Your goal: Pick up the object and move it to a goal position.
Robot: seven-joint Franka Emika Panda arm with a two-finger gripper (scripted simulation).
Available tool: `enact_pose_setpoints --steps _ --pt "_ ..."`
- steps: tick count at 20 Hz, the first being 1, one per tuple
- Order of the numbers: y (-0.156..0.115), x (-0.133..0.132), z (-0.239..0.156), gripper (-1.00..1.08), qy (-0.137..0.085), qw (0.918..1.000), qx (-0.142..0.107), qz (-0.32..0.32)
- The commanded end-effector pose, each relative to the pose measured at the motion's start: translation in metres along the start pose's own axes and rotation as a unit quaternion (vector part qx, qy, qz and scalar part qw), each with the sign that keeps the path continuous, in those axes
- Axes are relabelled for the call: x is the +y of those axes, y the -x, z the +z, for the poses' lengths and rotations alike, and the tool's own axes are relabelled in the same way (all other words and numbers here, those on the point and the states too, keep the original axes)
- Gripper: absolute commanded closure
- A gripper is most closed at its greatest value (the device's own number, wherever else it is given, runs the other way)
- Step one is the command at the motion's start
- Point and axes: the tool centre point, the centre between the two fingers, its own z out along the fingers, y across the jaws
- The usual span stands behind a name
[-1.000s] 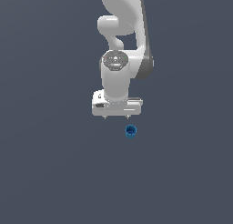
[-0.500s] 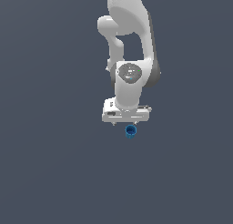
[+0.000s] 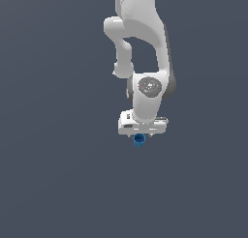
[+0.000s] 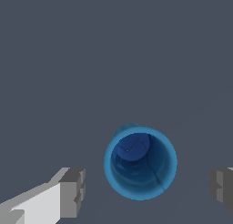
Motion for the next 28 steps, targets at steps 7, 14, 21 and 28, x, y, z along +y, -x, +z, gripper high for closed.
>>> enact_pose_setpoints --steps 7,14,21,28 --pt "0.0 0.0 0.019 -0.92 0.0 1.0 0.001 0.001" --pt "0.0 0.0 0.049 -0.92 0.0 1.0 0.002 0.001" --pt "-0.001 -0.001 0.051 1.08 0.0 1.0 0.002 0.001" --pt "-0.001 -0.001 0.05 1.08 0.0 1.0 0.002 0.001"
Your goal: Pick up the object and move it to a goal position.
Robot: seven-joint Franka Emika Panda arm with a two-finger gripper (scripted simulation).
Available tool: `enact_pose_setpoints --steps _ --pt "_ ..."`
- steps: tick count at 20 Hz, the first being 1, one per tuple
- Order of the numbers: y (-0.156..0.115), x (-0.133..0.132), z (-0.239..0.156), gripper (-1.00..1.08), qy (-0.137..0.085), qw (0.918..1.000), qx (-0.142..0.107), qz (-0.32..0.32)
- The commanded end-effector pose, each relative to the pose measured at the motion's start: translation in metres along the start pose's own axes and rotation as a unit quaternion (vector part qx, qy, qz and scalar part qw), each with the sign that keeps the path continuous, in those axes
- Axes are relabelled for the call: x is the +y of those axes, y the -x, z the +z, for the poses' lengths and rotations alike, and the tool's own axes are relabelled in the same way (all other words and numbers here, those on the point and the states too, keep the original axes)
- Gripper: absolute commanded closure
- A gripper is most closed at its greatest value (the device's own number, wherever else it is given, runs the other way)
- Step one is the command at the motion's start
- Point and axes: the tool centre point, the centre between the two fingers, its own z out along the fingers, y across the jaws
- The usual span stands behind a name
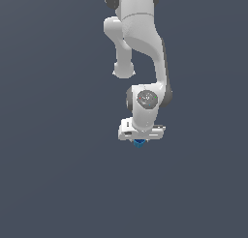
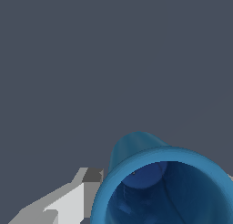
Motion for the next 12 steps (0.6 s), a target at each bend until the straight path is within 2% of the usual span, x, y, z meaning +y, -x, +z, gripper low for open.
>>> enact_pose_setpoints --steps 1,6,12 --pt "0.0 0.0 0.0 1.08 0.0 1.0 0.0 0.0" --pt "-0.006 0.001 -0.011 1.08 -0.003 0.9999 0.009 -0.01" --pt "-0.022 0.002 -0.042 1.08 -0.01 0.9986 0.033 -0.039"
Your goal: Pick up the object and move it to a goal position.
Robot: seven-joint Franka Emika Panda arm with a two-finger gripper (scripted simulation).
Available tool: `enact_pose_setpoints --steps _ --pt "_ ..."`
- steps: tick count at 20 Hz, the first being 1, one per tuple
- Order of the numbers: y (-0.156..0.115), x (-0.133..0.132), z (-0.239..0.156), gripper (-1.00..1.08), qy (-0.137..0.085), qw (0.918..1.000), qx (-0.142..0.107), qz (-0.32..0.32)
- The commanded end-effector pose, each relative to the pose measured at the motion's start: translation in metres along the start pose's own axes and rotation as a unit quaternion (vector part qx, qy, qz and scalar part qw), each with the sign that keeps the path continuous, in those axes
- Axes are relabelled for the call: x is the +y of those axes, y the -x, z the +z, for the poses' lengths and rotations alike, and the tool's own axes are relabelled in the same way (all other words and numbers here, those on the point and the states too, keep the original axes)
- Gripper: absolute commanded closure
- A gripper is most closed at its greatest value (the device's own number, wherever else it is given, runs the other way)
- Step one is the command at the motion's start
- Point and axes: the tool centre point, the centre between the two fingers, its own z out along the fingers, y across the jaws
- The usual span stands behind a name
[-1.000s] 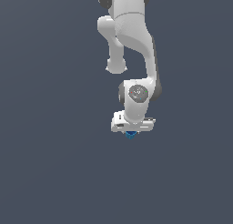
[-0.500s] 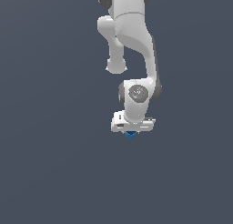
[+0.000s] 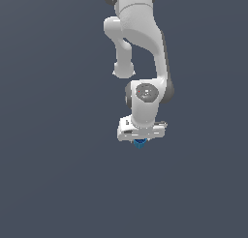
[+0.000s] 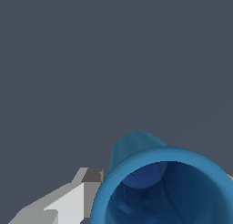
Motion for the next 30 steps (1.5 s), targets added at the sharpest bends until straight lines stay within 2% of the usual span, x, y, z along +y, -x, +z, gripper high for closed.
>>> enact_pose_setpoints --steps 1,8,15,23,30 --pt "-0.009 0.001 -0.017 1.08 -0.004 0.9998 0.014 -0.015" --pt "-0.039 0.003 -0.08 1.08 -0.02 0.9953 0.062 -0.072" --pt "-0.065 0.004 -0.151 1.08 -0.038 0.9835 0.114 -0.135" --pt "-0.084 0.004 -0.23 1.08 -0.058 0.9633 0.169 -0.201" --pt "-0.094 0.004 -0.298 1.08 -0.077 0.9396 0.214 -0.255"
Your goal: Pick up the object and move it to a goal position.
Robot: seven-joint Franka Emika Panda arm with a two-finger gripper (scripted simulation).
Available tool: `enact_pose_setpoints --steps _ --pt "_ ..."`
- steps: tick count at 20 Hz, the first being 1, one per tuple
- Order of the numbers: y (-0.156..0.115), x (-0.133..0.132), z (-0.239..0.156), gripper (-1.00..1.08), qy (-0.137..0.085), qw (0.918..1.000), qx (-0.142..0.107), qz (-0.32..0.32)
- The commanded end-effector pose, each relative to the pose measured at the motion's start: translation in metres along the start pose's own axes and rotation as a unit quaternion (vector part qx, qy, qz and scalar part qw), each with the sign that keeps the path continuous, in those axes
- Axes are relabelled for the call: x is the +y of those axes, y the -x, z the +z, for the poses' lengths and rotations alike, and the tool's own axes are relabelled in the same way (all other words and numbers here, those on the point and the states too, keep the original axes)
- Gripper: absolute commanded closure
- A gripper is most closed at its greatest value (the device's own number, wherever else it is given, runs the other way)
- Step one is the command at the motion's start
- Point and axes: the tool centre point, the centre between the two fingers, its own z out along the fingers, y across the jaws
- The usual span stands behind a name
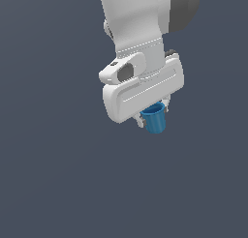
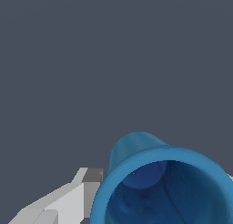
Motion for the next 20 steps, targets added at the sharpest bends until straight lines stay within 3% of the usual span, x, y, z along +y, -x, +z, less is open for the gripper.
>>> enact_pose_setpoints --steps 1,11,20 --pt "-0.013 0.001 -0.022 1.08 -0.007 0.9996 0.018 -0.021" --pt "-0.043 0.002 -0.087 1.08 -0.028 0.9943 0.067 -0.079" --pt "-0.051 0.004 -0.107 1.08 -0.034 0.9916 0.081 -0.095"
